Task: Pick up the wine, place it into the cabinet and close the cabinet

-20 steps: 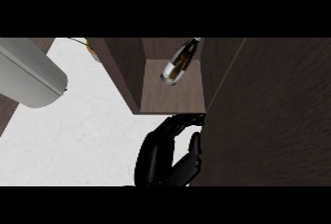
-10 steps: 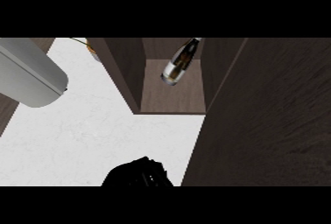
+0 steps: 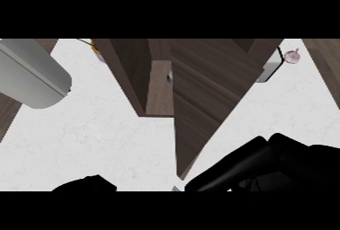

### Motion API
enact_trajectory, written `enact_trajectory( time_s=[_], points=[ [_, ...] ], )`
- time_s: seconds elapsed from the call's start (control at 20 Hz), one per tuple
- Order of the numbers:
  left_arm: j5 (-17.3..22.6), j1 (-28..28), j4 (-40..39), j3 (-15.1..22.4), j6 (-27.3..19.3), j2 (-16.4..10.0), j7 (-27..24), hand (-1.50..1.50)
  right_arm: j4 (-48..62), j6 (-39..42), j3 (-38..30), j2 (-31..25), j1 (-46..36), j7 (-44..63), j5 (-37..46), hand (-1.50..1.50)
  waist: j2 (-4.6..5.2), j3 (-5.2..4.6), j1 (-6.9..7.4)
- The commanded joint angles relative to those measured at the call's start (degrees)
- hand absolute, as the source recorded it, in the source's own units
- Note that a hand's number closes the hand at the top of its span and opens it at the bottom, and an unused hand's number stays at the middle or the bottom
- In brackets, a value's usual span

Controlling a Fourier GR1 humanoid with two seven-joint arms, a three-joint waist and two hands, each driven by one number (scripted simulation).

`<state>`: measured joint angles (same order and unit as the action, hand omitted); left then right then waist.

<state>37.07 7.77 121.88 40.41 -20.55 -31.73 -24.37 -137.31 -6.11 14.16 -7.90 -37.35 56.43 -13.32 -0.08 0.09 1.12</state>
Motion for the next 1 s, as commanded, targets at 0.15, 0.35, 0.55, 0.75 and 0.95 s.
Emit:
enact_trajectory(
  time_s=[0.15,0.35,0.55,0.75,0.95],
  points=[
    [10.4,11.3,4.5,-15.0,12.3,-11.6,-5.0,1.50,0.7,-4.0,10.9,6.9,-3.0,3.0,2.4,1.50,-0.42,-0.32,0.82],
    [15.2,11.7,2.8,-23.2,15.1,-13.5,-4.4,1.50,7.8,-7.5,19.8,7.8,-10.9,1.6,6.5,1.50,-0.39,-0.29,0.49],
    [20.2,14.8,-3.2,-30.6,26.8,-16.7,-6.7,1.50,14.2,-11.5,18.6,7.9,-18.4,1.2,4.9,1.50,-0.26,-0.26,0.37],
    [23.5,17.9,-1.2,-34.2,30.2,-19.3,-4.9,1.50,28.6,-16.8,22.2,7.9,-25.2,-8.0,8.9,1.50,-0.18,-0.25,1.58],
    [23.1,21.0,-3.3,-36.5,37.1,-20.4,-6.5,1.50,42.1,-17.8,17.9,7.9,-30.9,-13.9,7.9,1.50,0.10,-0.32,3.28]
  ],
)
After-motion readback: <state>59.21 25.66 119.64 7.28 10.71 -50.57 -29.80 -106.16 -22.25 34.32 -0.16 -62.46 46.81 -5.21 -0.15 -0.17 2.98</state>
